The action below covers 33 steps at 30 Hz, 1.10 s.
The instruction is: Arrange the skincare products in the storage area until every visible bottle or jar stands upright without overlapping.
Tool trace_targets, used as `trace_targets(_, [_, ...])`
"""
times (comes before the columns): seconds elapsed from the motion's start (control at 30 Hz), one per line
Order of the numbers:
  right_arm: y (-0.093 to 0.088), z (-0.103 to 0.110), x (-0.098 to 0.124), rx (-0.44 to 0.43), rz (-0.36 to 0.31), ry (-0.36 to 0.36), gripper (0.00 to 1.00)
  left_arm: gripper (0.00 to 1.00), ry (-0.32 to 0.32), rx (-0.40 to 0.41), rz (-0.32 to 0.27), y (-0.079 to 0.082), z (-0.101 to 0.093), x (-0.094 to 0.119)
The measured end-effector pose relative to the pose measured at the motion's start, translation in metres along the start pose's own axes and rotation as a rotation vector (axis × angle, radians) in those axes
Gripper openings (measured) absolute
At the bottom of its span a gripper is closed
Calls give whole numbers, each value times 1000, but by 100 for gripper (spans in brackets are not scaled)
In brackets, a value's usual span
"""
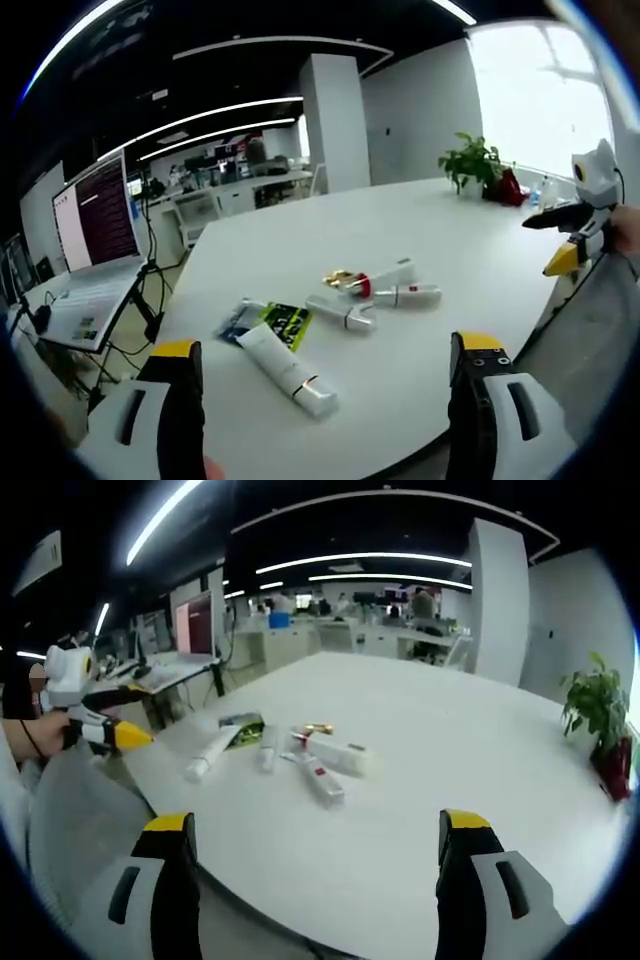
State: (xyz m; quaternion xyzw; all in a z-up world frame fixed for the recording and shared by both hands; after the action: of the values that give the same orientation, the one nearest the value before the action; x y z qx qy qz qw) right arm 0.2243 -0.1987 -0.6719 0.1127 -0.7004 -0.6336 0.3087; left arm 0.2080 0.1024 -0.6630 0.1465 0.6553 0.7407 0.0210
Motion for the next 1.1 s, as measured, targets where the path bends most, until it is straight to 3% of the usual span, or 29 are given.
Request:
trace_targets(0.77, [-1,2,-11,-10,20,43,99,96,-7,-4,22,-4,1,-3])
trace_targets(0.87, [-2,0,-15,-10,29,53,93,96,-12,-8,25,-4,0,-3])
trace_targets(1.1, [-1,-9,-23,5,54,60,93,96,-23,-3,38,-7,0,-3])
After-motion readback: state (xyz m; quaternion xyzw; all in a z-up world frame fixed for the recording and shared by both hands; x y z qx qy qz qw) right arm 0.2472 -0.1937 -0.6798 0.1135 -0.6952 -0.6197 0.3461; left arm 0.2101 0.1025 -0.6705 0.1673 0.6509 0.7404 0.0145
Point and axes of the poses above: the point that each gripper's makers call its tool centre point, and the gripper's own axes: x roughly backward along the fingers, z roughly to its left, y roughly out of its top, the point moved 2 cm from there along x, roughly backward along the fingers, and after that the axes turned 12 degrees about -z, right-handed, at the moved point
